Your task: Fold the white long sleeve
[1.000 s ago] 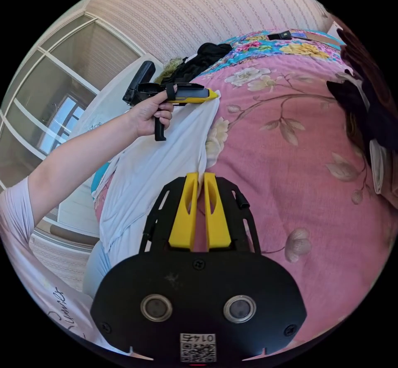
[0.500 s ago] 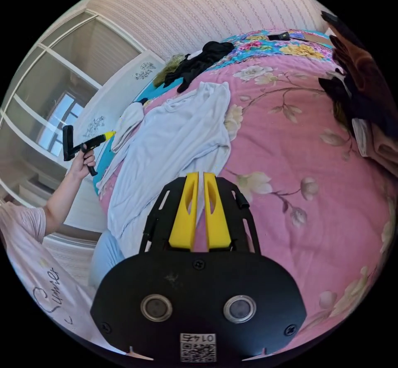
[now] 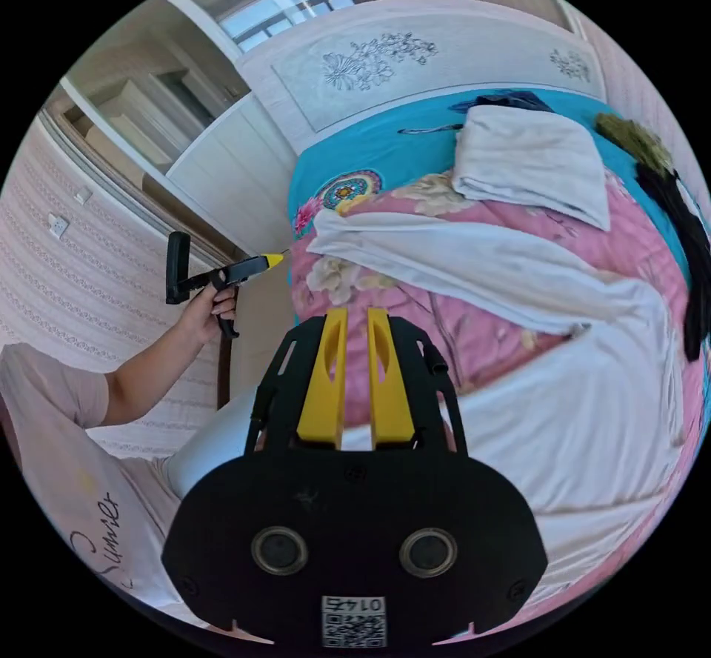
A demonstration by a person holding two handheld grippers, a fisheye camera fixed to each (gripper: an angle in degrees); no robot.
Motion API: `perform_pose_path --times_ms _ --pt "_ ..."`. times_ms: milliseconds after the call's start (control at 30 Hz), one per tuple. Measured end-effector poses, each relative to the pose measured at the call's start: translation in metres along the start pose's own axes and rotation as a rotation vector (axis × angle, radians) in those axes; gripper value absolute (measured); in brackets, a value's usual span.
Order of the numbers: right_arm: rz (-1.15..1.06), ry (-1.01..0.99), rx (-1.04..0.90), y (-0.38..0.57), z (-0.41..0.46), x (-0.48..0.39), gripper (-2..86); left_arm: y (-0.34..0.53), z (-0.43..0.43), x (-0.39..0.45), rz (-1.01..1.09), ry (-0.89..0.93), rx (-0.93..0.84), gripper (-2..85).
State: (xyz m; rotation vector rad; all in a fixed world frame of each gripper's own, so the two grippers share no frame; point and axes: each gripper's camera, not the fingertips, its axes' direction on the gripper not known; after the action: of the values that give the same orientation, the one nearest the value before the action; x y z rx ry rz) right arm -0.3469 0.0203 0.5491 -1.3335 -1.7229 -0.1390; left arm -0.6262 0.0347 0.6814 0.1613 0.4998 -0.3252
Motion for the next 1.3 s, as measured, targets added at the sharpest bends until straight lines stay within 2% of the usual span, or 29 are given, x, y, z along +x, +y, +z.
perform_pose_path --times_ms 200,300,367,467,633,667,833,933,1033,1133,1300 --pt "-0.148 0.156 -0.116 -0.126 0.098 -0.069 7.9 -0.001 0.016 -0.051 -0.062 0.002 0.01 8.6" --pt "-0.153 0.177 -0.167 -0.164 0.133 -0.085 8.6 0.005 0.014 -0.066 -0.047 -0.021 -0.008 2.9" --pt "-0.158 0.178 -0.186 -0.183 0.148 -0.093 8.7 0.016 -0.001 -0.075 -0.003 0.037 0.021 -0.2" --pt "-0.183 0.221 -0.202 -0.198 0.161 -0.1 8.6 0.032 -0.019 -0.089 0.016 0.106 0.039 -0.7" --pt "-0.169 0.216 -0.251 -0.217 0.185 -0.103 8.4 0.047 -0.02 -0.107 0.038 0.08 -0.045 0.3" --pt "-0.168 0.203 -0.265 -0.221 0.191 -0.105 8.4 0.05 -0.022 -0.111 0.033 0.069 -0.059 2.6" --pt "-0.201 0.219 -0.294 -0.232 0.215 -0.118 8.4 0.051 -0.048 -0.103 0.089 0.03 0.049 6.4" --pt "-0.173 0.195 -0.303 -0.24 0.224 -0.121 8.4 0.041 -0.032 -0.097 0.125 -0.021 0.025 6.7" --pt "-0.17 0.158 -0.288 -0.243 0.221 -0.125 8.4 0.04 -0.015 -0.104 0.111 -0.003 -0.068 5.0" --pt "-0.205 0.175 -0.286 -0.245 0.215 -0.13 8.4 0.05 -0.026 -0.104 0.136 0.034 -0.021 0.3" --pt "-0.202 0.124 -0.318 -0.244 0.213 -0.131 8.3 0.06 -0.03 -0.1 0.159 0.056 -0.053 -0.9"
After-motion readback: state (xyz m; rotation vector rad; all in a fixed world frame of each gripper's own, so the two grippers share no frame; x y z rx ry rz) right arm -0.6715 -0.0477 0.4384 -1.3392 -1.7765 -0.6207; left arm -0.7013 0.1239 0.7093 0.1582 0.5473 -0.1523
